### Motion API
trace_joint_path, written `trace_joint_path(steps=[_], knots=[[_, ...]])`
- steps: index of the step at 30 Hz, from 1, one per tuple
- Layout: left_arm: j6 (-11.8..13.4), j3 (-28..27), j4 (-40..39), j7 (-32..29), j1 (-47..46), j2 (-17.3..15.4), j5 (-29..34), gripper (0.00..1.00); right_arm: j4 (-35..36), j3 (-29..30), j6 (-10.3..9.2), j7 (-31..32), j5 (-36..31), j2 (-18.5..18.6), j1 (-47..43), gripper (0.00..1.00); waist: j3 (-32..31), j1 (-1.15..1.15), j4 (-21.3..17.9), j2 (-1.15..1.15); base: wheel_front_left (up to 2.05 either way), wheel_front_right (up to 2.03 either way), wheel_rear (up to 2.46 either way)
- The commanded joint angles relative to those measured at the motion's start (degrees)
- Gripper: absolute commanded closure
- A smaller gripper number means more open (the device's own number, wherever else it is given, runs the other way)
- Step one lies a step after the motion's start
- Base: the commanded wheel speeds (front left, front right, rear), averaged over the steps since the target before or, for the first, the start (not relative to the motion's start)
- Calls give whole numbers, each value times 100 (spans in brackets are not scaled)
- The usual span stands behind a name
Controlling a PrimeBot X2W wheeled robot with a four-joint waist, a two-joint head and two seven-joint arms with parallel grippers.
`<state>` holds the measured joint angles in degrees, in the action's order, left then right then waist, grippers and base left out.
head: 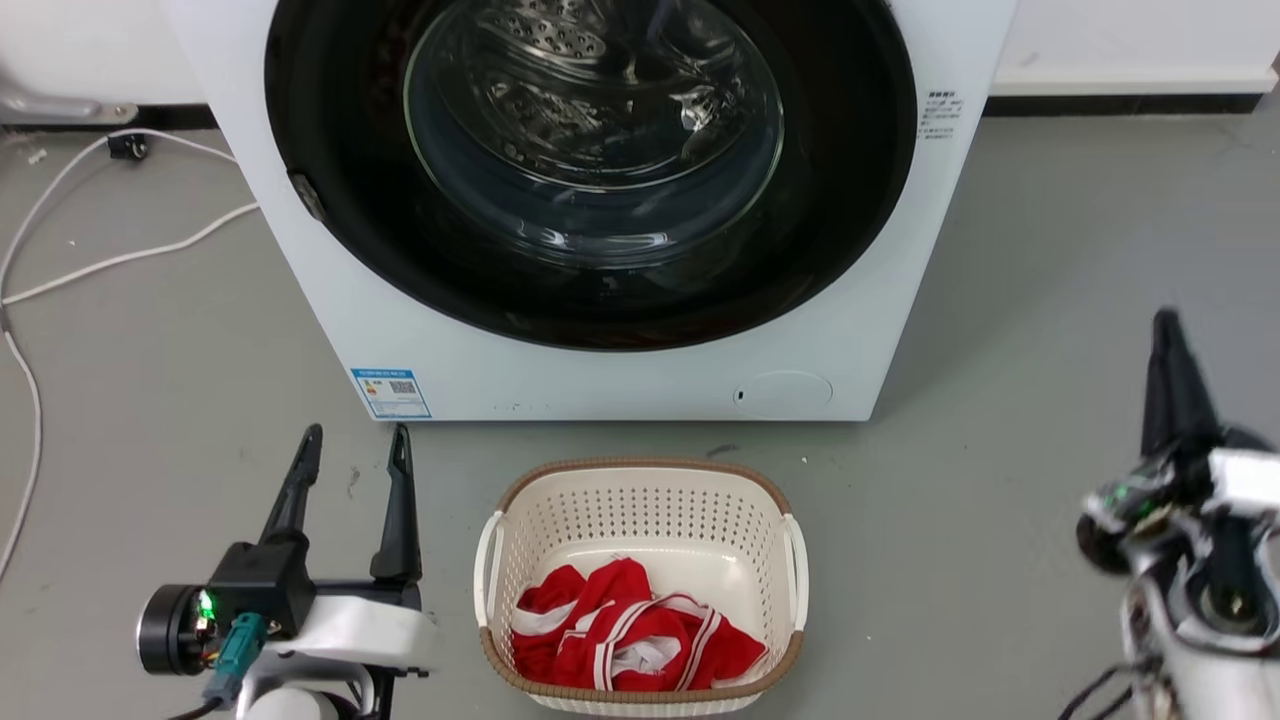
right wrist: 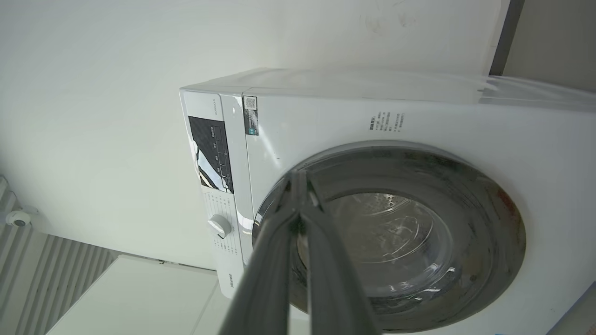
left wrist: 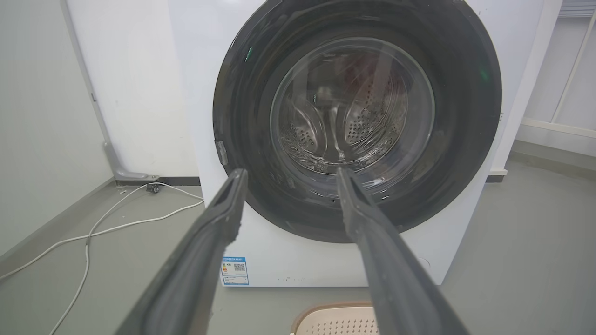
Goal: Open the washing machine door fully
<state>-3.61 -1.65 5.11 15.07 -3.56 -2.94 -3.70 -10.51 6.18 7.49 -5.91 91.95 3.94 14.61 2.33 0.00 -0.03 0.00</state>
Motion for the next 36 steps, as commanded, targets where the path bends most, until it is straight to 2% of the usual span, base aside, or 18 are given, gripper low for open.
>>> trace_joint_path(steps=[1, 9, 17, 20, 28, 36], knots=[[-6, -19, -42, 14, -78, 4, 1, 0, -94, 57, 0, 61, 79, 126, 282, 100, 92, 0, -15, 0, 0, 0, 0], [-29, -109, -205, 14, -379, 4, -12, 0, -1185, 87, 0, 579, 661, 837, 2028, 100, 607, 0, 8, 0, 0, 0, 0], [-19, -68, -319, 14, -809, 6, -58, 0, -2775, -551, 0, 1249, 452, 1720, 4038, 100, 1141, 0, 131, 0, 0, 0, 0], [-24, -43, -383, 14, -937, 6, -64, 0, -3358, -915, 0, 1567, 252, 1886, 4793, 100, 1354, 0, 173, 0, 0, 0, 0], [5, 44, -530, 14, -1194, 6, -74, 0, -4583, -1735, 0, 2490, -286, 1924, 6473, 100, 1851, 0, 271, 0, 0, 0, 0], [36, 64, -659, 14, -1433, 7, -94, 0, -5237, -2356, 0, 3216, -817, 1705, 7368, 100, 2293, 0, 332, 0, 0, 0, 0]])
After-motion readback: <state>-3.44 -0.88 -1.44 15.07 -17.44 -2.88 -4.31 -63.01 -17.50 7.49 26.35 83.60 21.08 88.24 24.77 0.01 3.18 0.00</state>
